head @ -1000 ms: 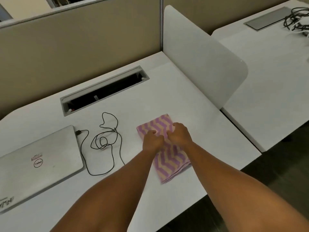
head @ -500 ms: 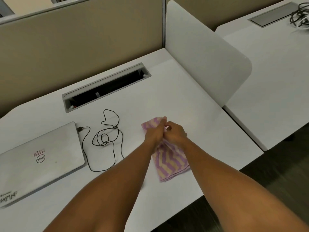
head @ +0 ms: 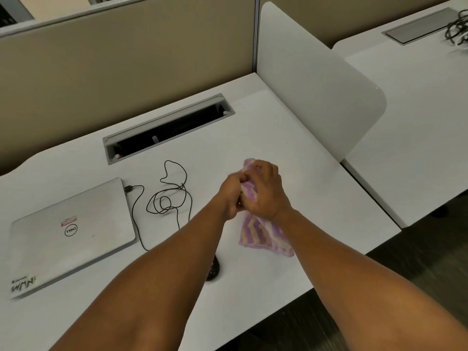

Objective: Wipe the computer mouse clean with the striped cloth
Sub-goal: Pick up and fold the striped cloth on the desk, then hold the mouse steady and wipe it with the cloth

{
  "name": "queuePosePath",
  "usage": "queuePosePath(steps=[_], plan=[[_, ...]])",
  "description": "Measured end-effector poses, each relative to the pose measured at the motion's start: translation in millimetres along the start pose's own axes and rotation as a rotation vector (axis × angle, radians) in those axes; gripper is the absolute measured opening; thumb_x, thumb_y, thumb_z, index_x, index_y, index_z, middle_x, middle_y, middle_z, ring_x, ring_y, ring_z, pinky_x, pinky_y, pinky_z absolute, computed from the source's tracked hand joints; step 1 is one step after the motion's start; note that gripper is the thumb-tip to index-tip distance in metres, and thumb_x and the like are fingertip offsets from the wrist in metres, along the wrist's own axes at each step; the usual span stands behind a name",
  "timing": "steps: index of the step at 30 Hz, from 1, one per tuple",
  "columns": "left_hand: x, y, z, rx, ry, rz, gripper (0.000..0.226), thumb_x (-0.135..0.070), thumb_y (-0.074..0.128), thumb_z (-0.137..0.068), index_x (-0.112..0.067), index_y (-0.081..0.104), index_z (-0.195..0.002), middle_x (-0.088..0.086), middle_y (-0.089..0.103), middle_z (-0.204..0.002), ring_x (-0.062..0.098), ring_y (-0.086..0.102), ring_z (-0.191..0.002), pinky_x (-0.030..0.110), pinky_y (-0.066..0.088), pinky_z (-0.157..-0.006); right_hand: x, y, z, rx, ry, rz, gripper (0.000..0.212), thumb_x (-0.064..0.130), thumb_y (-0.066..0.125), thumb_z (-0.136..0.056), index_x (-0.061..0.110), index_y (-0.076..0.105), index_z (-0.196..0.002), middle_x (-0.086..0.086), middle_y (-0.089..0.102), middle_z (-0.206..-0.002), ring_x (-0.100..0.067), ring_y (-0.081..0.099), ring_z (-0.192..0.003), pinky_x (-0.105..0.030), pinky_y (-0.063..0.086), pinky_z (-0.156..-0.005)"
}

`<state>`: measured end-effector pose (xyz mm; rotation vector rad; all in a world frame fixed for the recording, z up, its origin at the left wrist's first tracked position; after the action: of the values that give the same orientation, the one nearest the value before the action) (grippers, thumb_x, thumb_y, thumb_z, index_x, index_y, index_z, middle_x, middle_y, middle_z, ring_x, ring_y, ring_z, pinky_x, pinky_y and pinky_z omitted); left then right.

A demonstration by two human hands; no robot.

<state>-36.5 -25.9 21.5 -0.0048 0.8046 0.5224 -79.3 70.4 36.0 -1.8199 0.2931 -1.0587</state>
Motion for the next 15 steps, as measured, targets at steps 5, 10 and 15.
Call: queuePosePath(steps=[5,10,15], plan=[[-3.0,-25.0,8.1,0.056,0.031,-0.191,0.027,-0.019,0.051,-0.087,-0.021,0.07,-0.106,0.003,0.073,-0.091,0.016,0.068,-0.086,0.034,0.057,-0.078,15.1,10.1,2.9,0.058,-0.099,-0.104,0.045,0.028,0.062,-0.08,0.011,0.054,-0.121,-0.01,0.053,-0.133,-0.027,0.043,-0.131,-0.046,0.036,-0.11],[7.8,-55.9,18.2,-0.026,0.085,-0.28,0.016,-0.025,0.066,-0.081,-0.016,0.073,-0.091,-0.003,0.075,-0.085,0.011,0.069,-0.089,0.027,0.053,-0.079,38.7,19.1,4.8,0.031,-0.19,-0.157,0.026,0.001,0.06,-0.077,0.0,0.062,-0.103,-0.014,0.064,-0.1,-0.032,0.059,-0.093,-0.046,0.046,-0.089],[21.7,-90.5,34.7,-0.276,0.322,-0.459,0.041,-0.061,0.062,-0.076,-0.024,0.075,-0.085,-0.005,0.075,-0.087,0.013,0.068,-0.088,0.034,0.052,-0.08,59.4,36.2,6.4,0.13,-0.235,-0.082,0.031,0.008,0.06,-0.086,0.004,0.062,-0.117,-0.013,0.065,-0.11,-0.032,0.06,-0.099,-0.046,0.046,-0.087]])
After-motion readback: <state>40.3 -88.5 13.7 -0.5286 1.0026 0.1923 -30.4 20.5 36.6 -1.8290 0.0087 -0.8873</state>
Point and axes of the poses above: each hand's wrist, its own z-axis away from the middle knuckle, its own y-axis out of the palm, x = y × z, the point moved 4 cm from there along -z, towards the middle knuckle
